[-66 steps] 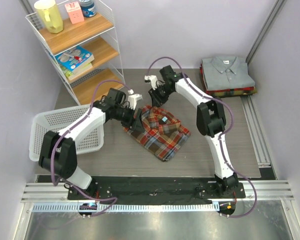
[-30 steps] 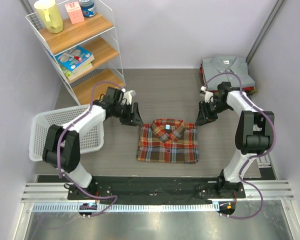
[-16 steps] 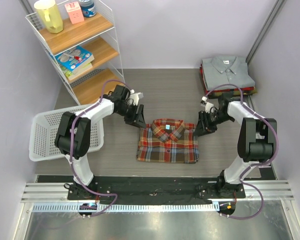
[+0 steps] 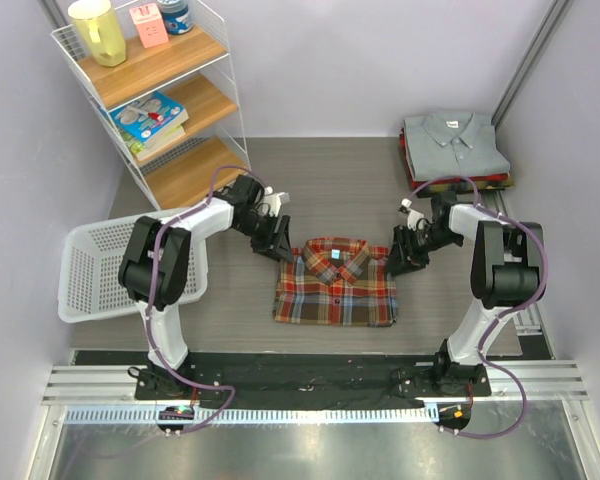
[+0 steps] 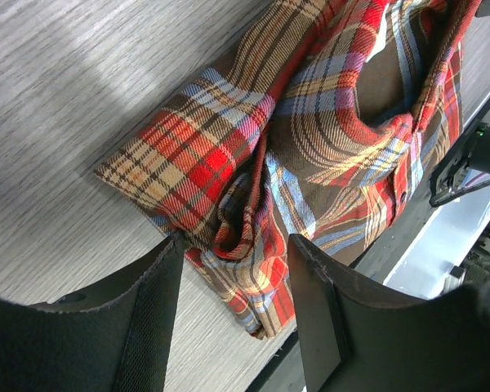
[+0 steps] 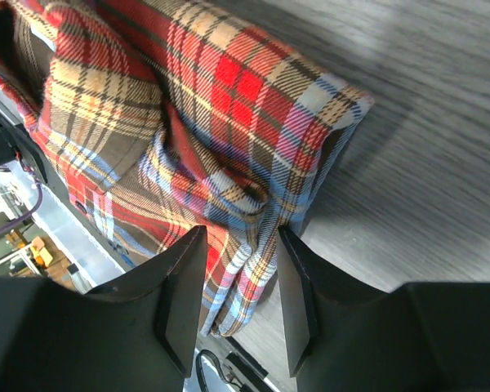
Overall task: Fold and stack the long sleeve shirts
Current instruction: Fold the shirt
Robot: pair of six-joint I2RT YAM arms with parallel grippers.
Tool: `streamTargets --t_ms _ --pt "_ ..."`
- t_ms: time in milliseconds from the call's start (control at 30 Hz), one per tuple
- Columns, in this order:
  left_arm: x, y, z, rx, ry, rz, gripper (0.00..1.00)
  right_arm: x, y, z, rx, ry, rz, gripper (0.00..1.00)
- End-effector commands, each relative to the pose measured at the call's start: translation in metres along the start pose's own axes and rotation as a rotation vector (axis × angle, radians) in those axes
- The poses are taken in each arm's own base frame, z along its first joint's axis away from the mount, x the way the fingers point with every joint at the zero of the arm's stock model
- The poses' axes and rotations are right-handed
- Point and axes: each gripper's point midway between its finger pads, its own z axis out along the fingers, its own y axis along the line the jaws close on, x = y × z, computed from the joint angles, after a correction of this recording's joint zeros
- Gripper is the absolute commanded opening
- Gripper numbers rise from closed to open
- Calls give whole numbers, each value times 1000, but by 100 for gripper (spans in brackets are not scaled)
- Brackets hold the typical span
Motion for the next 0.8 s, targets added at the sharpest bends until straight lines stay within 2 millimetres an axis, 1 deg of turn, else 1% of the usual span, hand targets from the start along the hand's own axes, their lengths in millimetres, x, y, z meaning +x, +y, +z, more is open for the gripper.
streamTargets --t_ms 0,100,167,200,233,267,300,333,367,400,433,467,500,533,567,600,633,700,767 --pt "-15 -10 -2 42 -36 44 54 -11 8 1 -36 -29 -19 45" --pt "-14 -8 1 41 -32 36 53 -14 17 2 -71 -37 -22 45" --pt "-14 -8 2 46 -34 33 52 -16 20 1 -76 -43 -30 40" --pt "-14 -9 2 49 -36 35 49 -18 21 -1 -74 -50 -37 38" --pt "-16 -10 1 51 -42 41 47 -18 23 -2 -74 -52 -35 29" --pt "-16 -10 1 54 -44 40 44 -19 23 -4 -70 -53 -36 24" --pt "-17 -12 0 59 -46 46 38 -18 23 -5 -69 -54 -37 19" --pt "-17 -14 -2 62 -50 46 35 -19 25 -8 -66 -61 -43 7" --pt "-18 -15 -3 64 -55 49 31 -19 27 -10 -61 -66 -47 2" --pt "-17 -16 -4 67 -55 51 25 -19 27 -12 -50 -68 -47 1" --pt "-20 -21 -10 73 -74 63 23 -17 32 -18 -41 -76 -60 1" --pt "-19 -23 -13 77 -78 64 20 -17 34 -23 -34 -81 -67 1" --pt "-18 -25 -15 79 -83 70 14 -16 35 -27 -18 -82 -75 1" --pt "-18 -26 -18 77 -90 74 10 -13 41 -35 -9 -88 -86 1" --pt "-20 -32 -24 82 -107 94 6 -11 42 -38 1 -89 -102 1" --pt "-19 -33 -26 81 -110 98 3 -12 42 -43 22 -99 -115 1" --pt "-19 -34 -28 82 -114 101 2 -10 41 -47 47 -92 -118 1" --pt "-19 -36 -30 81 -112 101 0 -11 39 -52 74 -98 -133 1" --pt "-20 -36 -30 81 -113 102 0 -10 36 -51 87 -81 -127 1"
